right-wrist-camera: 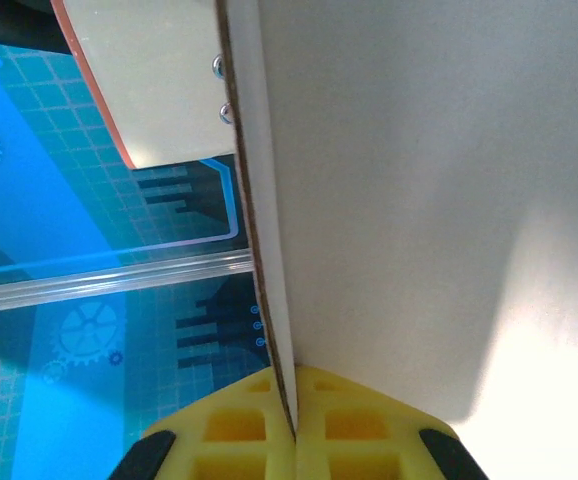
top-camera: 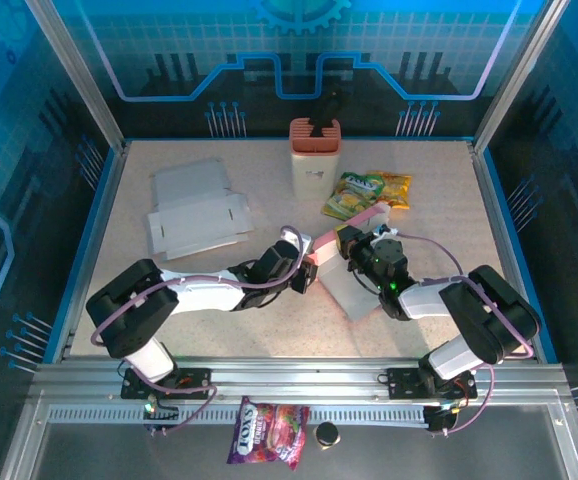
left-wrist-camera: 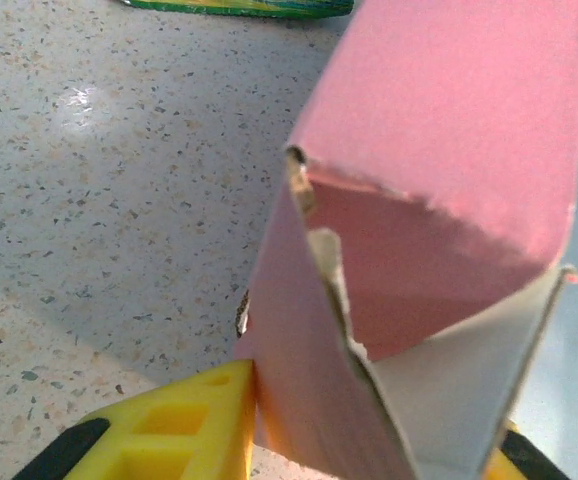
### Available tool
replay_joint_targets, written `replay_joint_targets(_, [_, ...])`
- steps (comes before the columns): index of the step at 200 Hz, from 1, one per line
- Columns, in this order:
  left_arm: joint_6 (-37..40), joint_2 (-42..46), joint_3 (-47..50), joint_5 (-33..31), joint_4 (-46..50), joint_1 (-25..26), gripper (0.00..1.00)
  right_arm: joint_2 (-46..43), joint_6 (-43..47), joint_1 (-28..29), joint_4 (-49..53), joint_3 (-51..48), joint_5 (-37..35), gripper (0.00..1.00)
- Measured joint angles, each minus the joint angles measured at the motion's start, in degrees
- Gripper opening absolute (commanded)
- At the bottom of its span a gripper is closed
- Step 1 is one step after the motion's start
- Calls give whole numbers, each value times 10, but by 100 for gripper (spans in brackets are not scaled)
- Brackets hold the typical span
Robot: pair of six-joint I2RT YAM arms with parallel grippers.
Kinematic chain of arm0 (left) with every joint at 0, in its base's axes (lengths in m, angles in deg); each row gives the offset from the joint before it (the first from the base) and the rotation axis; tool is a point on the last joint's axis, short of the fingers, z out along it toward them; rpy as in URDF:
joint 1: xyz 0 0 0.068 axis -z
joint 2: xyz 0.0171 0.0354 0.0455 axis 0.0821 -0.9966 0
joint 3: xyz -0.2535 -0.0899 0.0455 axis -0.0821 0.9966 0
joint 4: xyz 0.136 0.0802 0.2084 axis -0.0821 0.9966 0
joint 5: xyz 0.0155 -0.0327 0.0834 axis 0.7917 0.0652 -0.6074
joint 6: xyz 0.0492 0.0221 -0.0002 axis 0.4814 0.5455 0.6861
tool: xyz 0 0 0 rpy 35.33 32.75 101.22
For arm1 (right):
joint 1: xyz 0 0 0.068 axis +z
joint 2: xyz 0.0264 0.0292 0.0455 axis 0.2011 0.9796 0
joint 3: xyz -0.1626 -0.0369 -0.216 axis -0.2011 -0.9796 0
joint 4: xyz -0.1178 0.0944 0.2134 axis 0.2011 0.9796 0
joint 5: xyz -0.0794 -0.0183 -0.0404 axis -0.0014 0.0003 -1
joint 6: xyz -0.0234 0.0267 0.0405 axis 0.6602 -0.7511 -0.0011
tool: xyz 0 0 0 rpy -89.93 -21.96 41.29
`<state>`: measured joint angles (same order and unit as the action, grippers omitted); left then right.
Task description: Fold the paper box
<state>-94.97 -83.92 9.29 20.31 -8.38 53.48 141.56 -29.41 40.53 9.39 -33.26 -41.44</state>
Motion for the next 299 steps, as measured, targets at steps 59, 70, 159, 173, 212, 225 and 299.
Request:
replay_joint_targets(59, [7, -3, -1, -41, -2, 6, 18, -9, -7, 1, 33, 12, -8, 0])
replay_joint_targets(70, [12, -3, -1, -45, -2, 7, 18, -14, -7, 1, 39, 12, -8, 0])
replay_joint_targets(159, [-13, -9, -12, -43, 0, 19, 25, -17, -8, 10, 45, 14, -28, 0])
replay_joint_targets(173, [-26, -9, -12, -49, 0, 21, 25, -17, -10, 15, 45, 15, -36, 0])
replay_joint_targets(212, [-55, -21, -18, -75, -3, 24, 24, -17, -12, 33, 46, 16, -72, 0])
replay_joint_targets(225, [-61, -29, -24, -84, -4, 25, 25, -17, -12, 39, 46, 16, -87, 0])
replay_joint_targets(299, [-95, -68, -60, -138, -6, 31, 24, -17, -21, 48, 46, 18, -137, 0])
